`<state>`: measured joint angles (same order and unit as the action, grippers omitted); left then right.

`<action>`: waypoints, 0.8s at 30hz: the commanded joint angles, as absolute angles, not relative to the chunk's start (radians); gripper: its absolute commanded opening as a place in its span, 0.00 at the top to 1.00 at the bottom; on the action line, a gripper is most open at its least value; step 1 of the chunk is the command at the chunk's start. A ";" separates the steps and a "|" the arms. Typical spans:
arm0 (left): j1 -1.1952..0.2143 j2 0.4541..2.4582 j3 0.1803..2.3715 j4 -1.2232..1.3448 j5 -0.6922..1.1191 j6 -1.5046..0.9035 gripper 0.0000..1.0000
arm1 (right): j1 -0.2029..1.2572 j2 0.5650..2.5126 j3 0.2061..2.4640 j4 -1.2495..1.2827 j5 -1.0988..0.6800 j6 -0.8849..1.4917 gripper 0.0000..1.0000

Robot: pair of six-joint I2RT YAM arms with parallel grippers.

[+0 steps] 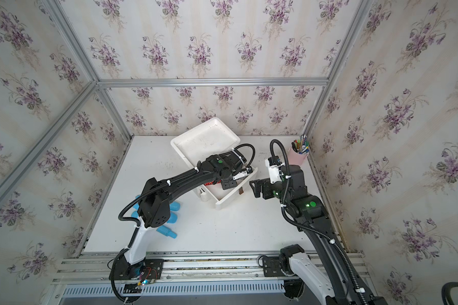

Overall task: Take the microphone out of the drawer
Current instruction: Pick up the microphone from the drawer.

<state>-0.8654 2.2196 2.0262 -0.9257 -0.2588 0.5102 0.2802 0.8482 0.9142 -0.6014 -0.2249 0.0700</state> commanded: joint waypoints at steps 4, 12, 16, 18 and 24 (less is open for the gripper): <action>-0.865 2.202 2.040 -0.981 -0.250 0.523 0.52 | 0.279 0.851 0.922 -0.574 -0.230 0.049 0.02; -0.866 2.157 2.063 -0.979 -0.249 0.517 0.59 | 0.280 0.851 0.919 -0.564 -0.242 0.050 0.02; -0.866 2.144 2.066 -0.979 -0.236 0.515 0.66 | 0.279 0.849 0.920 -0.566 -0.242 0.045 0.02; -0.865 2.141 2.063 -0.980 -0.238 0.514 0.68 | 0.279 0.845 0.923 -0.567 -0.242 0.043 0.02; -0.866 2.153 2.056 -0.982 -0.214 0.511 0.54 | 0.279 0.837 0.922 -0.574 -0.240 0.036 0.02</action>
<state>-0.8646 2.1498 2.0575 -0.9585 -0.2367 0.5110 0.2802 0.8387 0.9180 -0.5949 -0.2329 0.0513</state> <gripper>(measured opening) 0.440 0.982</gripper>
